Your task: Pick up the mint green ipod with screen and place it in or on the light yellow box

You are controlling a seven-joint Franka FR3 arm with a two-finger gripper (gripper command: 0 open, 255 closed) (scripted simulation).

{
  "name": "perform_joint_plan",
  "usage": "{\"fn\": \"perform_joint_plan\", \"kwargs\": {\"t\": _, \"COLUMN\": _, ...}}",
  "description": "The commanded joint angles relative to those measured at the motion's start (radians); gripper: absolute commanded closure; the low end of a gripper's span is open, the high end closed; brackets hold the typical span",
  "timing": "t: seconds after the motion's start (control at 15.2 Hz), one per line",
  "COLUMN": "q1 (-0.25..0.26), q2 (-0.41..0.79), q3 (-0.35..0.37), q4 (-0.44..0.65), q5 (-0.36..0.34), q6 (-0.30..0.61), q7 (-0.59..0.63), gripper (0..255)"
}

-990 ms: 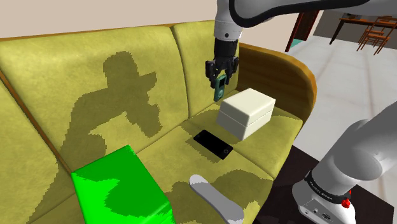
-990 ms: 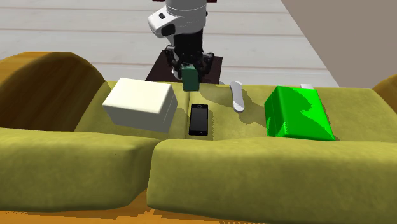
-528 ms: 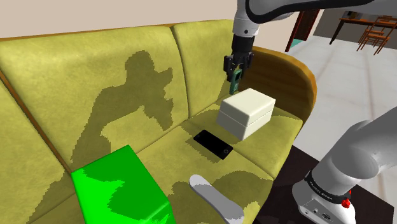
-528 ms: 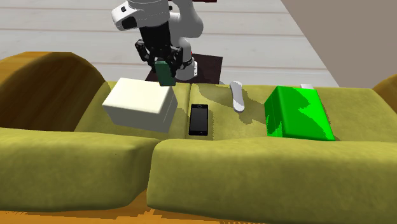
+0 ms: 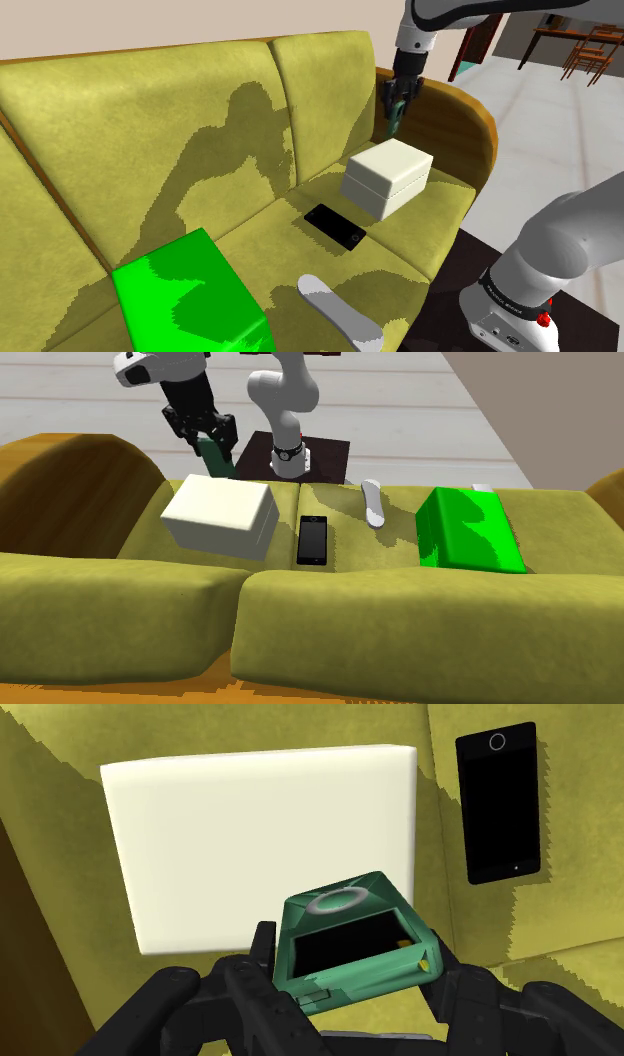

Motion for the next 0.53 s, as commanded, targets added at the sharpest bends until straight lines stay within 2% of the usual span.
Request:
{"fn": "perform_joint_plan", "kwargs": {"t": 0.0, "q1": -0.022, "q2": 0.001, "q3": -0.039, "q4": -0.001, "q5": -0.015, "q6": 0.001, "q7": -0.057, "gripper": 255}}
{"fn": "perform_joint_plan", "kwargs": {"t": 0.07, "q1": -0.035, "q2": 0.006, "q3": -0.063, "q4": 0.006, "q5": -0.024, "q6": -0.001, "q7": -0.091, "gripper": 255}}
{"fn": "perform_joint_plan", "kwargs": {"t": 0.46, "q1": -0.035, "q2": 0.007, "q3": -0.063, "q4": -0.074, "q5": -0.024, "q6": 0.08, "q7": -0.091, "gripper": 255}}
